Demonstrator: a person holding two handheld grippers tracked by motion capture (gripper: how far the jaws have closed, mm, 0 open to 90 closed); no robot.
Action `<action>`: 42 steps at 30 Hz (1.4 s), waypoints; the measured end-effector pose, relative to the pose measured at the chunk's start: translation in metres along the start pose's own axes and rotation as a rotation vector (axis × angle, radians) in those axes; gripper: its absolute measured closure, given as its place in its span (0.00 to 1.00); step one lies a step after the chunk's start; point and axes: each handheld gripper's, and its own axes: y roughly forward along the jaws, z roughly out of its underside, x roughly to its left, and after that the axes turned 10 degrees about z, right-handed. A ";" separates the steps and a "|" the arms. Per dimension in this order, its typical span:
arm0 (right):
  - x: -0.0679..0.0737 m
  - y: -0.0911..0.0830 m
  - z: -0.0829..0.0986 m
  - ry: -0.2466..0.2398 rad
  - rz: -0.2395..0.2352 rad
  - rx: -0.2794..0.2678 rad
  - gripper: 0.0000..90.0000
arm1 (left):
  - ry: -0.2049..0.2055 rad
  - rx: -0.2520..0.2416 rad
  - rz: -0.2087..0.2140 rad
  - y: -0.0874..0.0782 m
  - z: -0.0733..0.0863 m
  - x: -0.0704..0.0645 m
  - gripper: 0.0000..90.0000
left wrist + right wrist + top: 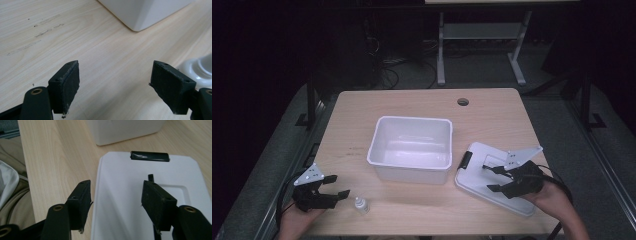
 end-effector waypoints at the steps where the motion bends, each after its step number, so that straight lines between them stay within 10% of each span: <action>1: 0.002 0.001 0.001 0.002 -0.002 0.002 0.44 | 0.007 0.008 0.006 -0.001 0.000 0.000 0.27; 19: 0.027 0.028 0.012 0.030 -0.037 -0.037 0.35 | 0.154 0.180 0.094 -0.021 -0.015 -0.025 0.31; 42: 0.034 0.034 0.018 0.037 -0.053 -0.039 0.30 | 0.267 0.327 0.181 -0.001 -0.039 -0.052 0.35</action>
